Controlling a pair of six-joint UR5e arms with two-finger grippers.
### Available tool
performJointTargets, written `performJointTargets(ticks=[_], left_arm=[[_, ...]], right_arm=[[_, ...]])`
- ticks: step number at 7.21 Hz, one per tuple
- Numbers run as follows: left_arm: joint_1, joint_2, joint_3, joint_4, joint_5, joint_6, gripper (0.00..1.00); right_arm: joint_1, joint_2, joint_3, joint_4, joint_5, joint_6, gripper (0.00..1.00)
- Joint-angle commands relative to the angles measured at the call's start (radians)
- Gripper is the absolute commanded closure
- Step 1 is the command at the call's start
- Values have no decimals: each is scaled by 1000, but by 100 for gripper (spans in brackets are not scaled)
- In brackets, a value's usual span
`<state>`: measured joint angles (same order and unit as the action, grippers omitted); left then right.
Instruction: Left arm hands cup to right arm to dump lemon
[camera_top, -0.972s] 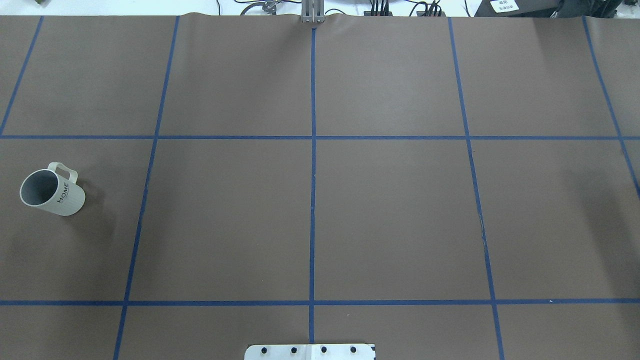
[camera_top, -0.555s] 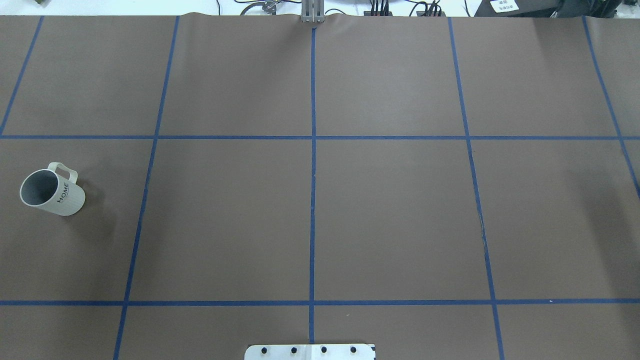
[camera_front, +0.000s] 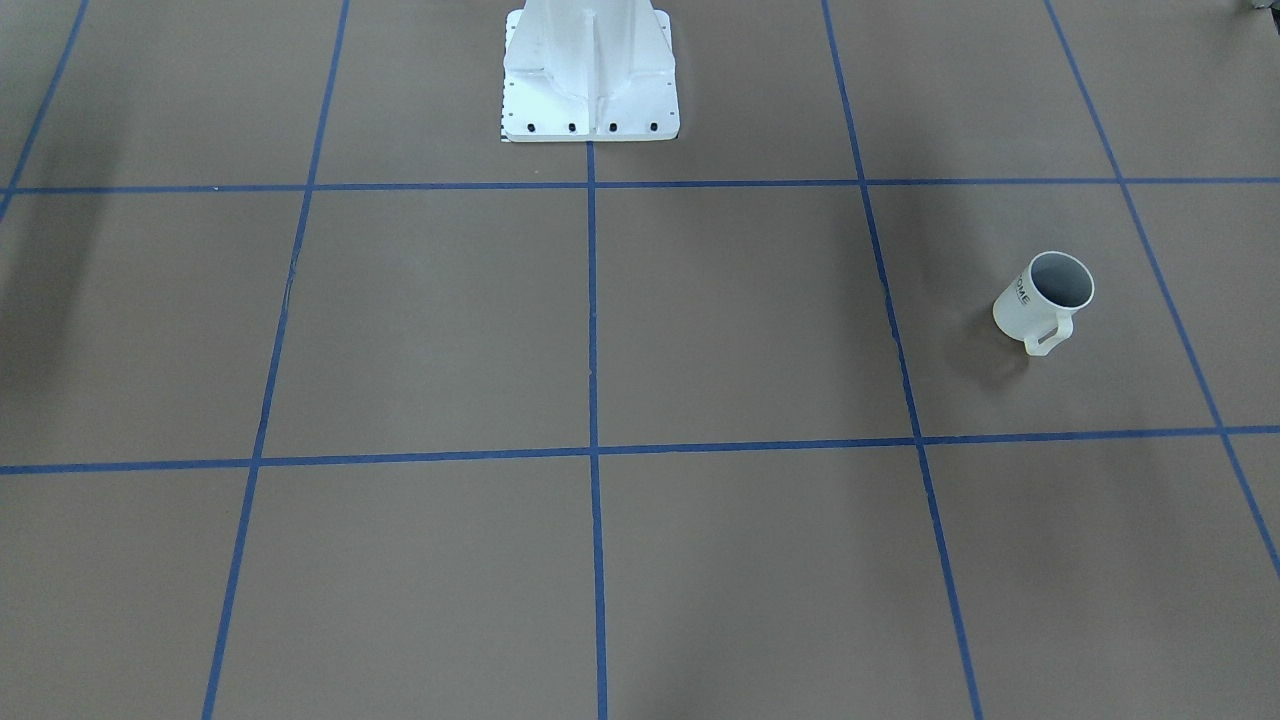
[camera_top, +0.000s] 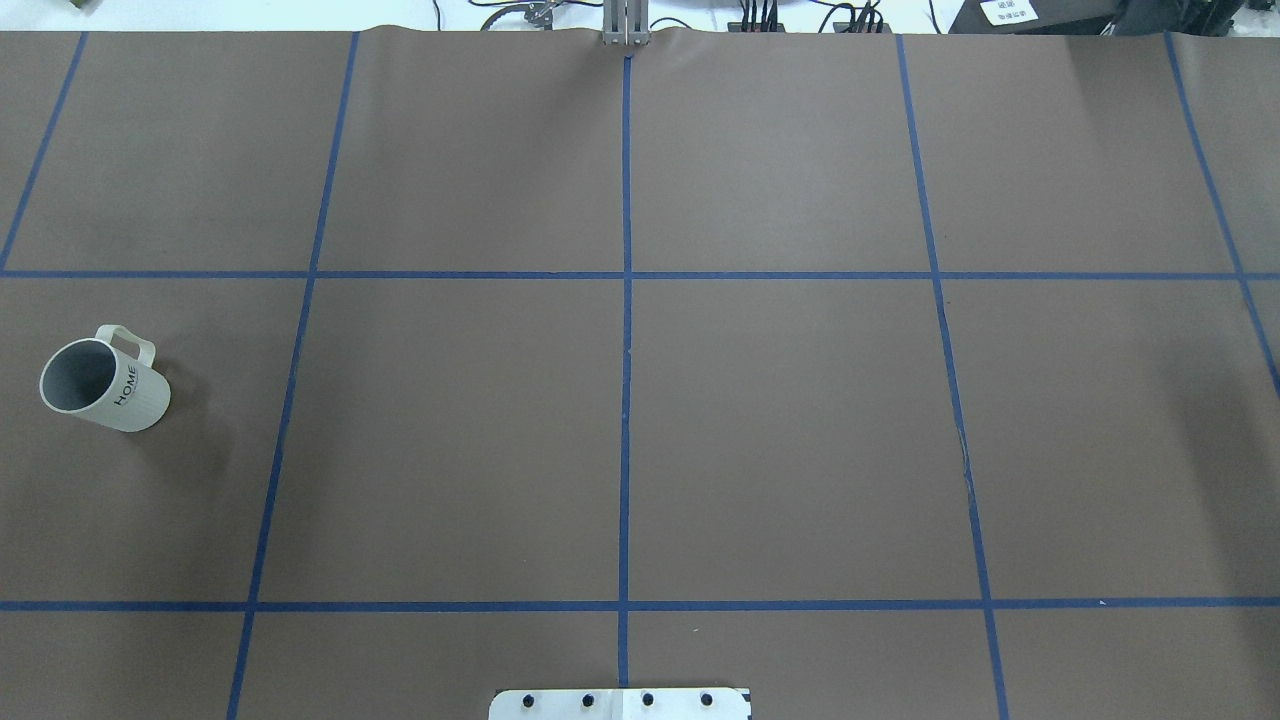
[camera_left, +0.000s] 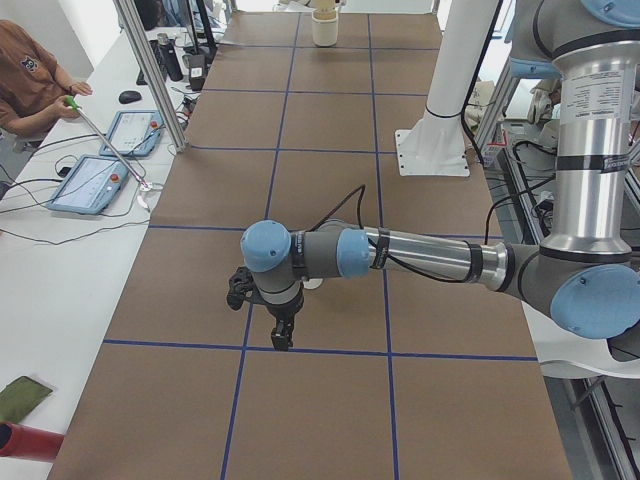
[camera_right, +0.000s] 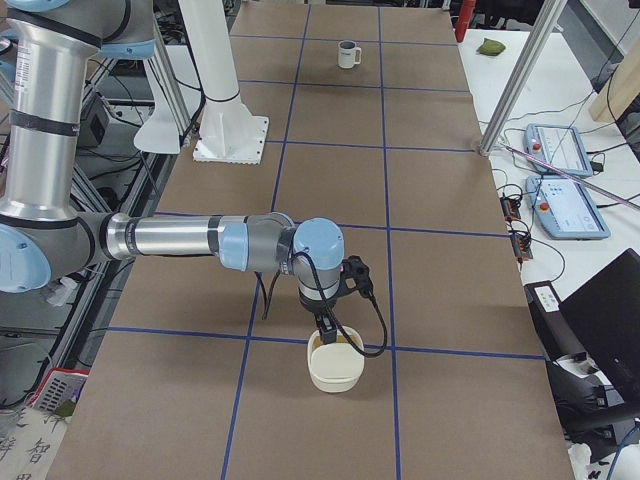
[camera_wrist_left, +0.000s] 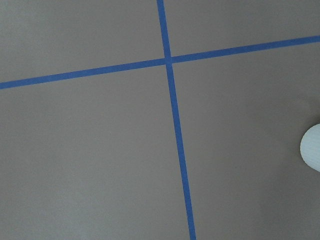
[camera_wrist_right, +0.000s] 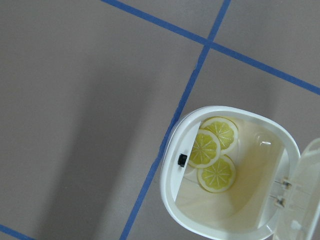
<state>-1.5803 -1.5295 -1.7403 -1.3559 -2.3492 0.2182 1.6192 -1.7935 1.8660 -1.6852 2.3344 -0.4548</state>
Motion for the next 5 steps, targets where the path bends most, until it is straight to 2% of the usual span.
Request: performJointTargets(ticks=[1, 4, 5], left_arm=[[-3, 12, -5, -2, -1, 0, 0], [0, 8, -7, -3, 1, 0, 0], [0, 3, -8, -3, 13, 0, 0]], right_arm=[[2, -3, 8, 2, -1, -4, 0], [-43, 0, 8, 4, -1, 10, 0], [-65, 5, 8, 2, -44, 1, 0]])
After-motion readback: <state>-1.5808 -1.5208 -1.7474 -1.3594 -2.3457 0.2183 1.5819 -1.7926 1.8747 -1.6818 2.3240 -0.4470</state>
